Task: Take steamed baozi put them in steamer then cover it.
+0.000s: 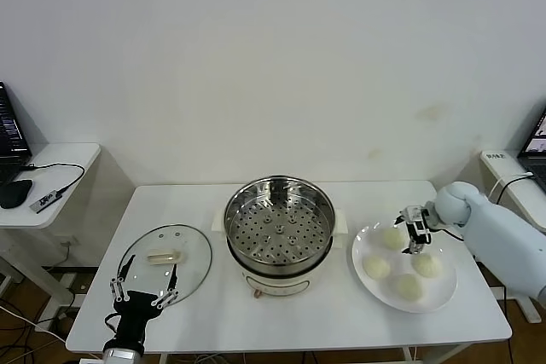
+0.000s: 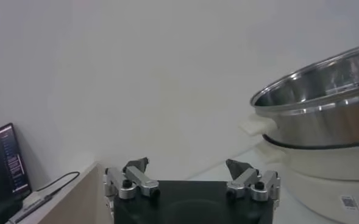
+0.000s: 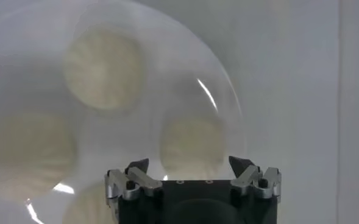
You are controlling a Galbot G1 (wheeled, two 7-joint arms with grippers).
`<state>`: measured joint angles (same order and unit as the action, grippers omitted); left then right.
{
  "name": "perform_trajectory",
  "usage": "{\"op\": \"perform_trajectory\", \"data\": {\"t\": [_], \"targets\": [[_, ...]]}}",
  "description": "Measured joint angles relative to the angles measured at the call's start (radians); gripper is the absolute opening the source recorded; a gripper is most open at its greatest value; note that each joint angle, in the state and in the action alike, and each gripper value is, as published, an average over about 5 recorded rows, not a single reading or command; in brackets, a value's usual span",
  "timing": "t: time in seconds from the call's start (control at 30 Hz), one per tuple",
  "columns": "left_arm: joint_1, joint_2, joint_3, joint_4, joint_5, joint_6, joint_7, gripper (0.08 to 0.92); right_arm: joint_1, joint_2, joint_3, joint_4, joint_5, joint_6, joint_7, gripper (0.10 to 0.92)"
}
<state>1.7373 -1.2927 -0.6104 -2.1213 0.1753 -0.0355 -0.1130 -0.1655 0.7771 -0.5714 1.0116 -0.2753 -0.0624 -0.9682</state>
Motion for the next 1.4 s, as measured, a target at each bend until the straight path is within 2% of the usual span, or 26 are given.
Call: {"op": "perform_trajectory", "data": {"t": [0.2,0.4,0.7,1.03,1.4], "targets": [[0.004,0.000,-0.001,0.000,0.001,-0.002,-0.001,0.823,0.015,0.003,-0.016,-0.005,0.000,-0.014,-0.007,0.625],[0.005,0.000,0.000,-0.004,0.002,-0.002,-0.001,0.823,0.037,-0.007,-0.038,0.004,0.013,-0.026,-0.019,0.576],[0.001,0.011,0.004,0.004,-0.004,0.001,0.001,0.823,0.105,-0.056,-0.096,0.062,0.071,-0.044,-0.028,0.582],[-0.018,0.015,0.009,0.025,-0.088,0.044,-0.026,0.823,0.311,-0.138,-0.225,0.193,0.226,-0.072,-0.021,0.585],[-0.011,0.005,0.015,0.030,-0.315,0.117,-0.070,0.823,0.618,-0.084,-0.433,0.301,0.417,-0.066,0.003,0.585]]}}
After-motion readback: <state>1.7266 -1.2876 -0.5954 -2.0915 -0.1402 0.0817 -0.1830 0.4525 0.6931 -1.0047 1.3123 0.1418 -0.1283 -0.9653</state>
